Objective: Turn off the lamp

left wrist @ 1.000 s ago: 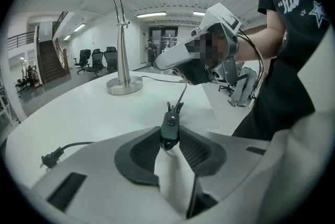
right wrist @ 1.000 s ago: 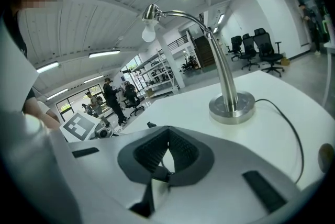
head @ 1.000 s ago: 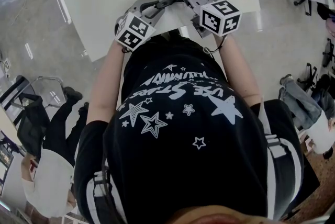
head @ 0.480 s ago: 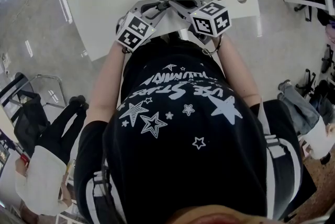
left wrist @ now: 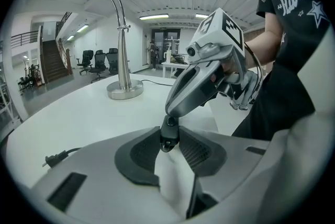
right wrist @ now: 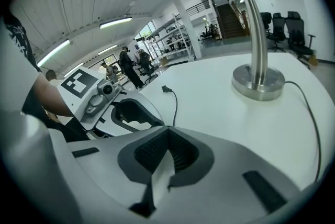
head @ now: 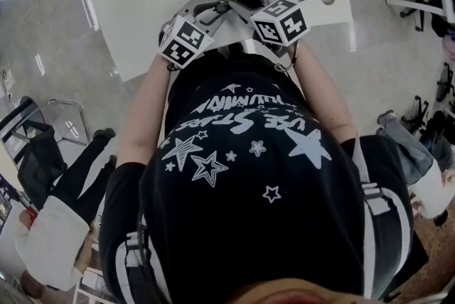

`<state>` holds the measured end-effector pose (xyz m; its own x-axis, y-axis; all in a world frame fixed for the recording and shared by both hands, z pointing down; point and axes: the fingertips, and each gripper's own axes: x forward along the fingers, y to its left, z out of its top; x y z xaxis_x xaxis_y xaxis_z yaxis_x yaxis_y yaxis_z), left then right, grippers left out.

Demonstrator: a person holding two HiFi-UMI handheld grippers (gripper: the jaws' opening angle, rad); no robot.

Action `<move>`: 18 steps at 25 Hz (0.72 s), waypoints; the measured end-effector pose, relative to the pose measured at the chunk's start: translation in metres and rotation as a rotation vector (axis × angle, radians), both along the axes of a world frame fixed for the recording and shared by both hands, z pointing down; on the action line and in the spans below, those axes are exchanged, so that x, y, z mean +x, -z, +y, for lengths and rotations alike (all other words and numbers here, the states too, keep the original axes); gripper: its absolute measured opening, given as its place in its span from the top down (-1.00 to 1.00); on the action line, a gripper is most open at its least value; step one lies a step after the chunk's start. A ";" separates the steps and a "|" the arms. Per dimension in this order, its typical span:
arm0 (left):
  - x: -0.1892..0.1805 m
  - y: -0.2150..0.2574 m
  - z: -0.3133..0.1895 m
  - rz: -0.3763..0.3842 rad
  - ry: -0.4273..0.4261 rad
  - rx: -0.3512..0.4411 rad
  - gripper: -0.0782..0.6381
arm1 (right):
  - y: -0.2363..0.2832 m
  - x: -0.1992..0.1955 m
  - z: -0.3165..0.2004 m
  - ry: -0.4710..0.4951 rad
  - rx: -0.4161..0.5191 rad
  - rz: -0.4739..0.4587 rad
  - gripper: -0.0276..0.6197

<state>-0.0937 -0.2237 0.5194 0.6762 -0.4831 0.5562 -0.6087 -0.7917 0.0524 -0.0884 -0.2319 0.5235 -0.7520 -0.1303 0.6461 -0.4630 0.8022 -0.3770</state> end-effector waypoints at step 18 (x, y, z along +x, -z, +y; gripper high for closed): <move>-0.006 -0.011 0.004 -0.022 0.011 -0.028 0.43 | -0.017 -0.004 0.002 0.000 -0.073 0.082 0.90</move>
<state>-0.0999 -0.2199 0.5307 0.6583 -0.4747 0.5842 -0.6187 -0.7833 0.0607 -0.0921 -0.2295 0.5400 -0.6965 -0.0809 0.7129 -0.4948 0.7737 -0.3956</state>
